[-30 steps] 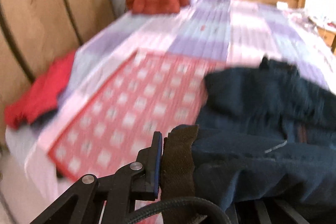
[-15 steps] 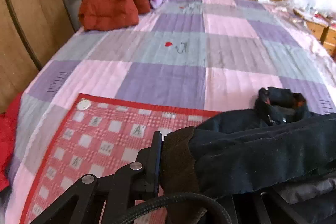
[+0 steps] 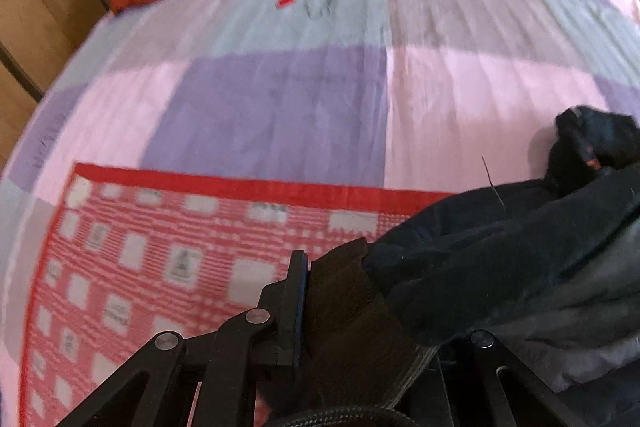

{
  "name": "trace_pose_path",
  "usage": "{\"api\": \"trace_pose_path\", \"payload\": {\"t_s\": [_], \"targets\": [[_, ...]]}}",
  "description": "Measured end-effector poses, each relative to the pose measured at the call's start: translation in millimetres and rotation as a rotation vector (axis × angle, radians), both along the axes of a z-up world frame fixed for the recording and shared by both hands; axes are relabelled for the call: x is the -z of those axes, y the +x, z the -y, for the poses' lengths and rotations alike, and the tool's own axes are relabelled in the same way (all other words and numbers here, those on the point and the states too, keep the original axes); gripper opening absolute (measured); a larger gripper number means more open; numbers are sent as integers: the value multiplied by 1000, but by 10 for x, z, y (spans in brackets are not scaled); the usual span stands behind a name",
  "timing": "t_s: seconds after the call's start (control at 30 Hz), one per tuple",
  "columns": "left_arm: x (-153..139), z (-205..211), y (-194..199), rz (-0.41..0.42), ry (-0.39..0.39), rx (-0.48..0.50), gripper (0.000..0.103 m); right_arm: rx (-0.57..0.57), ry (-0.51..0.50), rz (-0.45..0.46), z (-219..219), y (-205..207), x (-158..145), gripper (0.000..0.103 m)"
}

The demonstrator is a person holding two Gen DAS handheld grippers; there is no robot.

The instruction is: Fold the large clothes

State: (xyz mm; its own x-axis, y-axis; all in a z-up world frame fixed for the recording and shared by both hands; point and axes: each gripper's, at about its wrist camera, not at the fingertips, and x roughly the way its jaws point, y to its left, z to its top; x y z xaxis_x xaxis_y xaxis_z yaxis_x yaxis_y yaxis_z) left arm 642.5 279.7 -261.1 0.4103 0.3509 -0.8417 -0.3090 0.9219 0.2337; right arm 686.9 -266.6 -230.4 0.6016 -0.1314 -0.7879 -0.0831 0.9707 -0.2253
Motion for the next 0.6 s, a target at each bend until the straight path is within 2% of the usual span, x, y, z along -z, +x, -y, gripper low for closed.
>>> {"api": "trace_pose_path", "payload": {"t_s": [0.07,0.13,0.2,0.27,0.3,0.33,0.37,0.43,0.5,0.53,0.6], "targets": [[220,-52,124,-55,-41,-23,19,15,10,-30,-20,157,184,17],[459,-108,216,-126,-116,-40,19,24,11,-47,-40,217,340,18],[562,-143,233,-156,-161,-43,20,28,19,-72,-51,269,482,18],[529,-185,236,-148,-208,-28,20,41,47,-96,-34,334,577,24],[491,-226,240,-145,-241,-21,21,50,52,-104,-29,339,581,30],[430,-300,247,-139,-288,-21,27,57,52,-112,-8,366,585,41],[374,-378,259,-144,-332,-24,32,66,51,-113,30,393,564,48],[259,-540,301,-175,-462,-13,54,80,63,-112,118,430,466,74],[6,-717,292,-125,-530,-39,65,85,132,-115,261,461,316,85],[-106,-770,295,-111,-578,-49,65,85,170,-110,315,461,229,90],[-249,-771,290,-109,-625,-48,65,62,221,-113,358,449,57,90]]}}
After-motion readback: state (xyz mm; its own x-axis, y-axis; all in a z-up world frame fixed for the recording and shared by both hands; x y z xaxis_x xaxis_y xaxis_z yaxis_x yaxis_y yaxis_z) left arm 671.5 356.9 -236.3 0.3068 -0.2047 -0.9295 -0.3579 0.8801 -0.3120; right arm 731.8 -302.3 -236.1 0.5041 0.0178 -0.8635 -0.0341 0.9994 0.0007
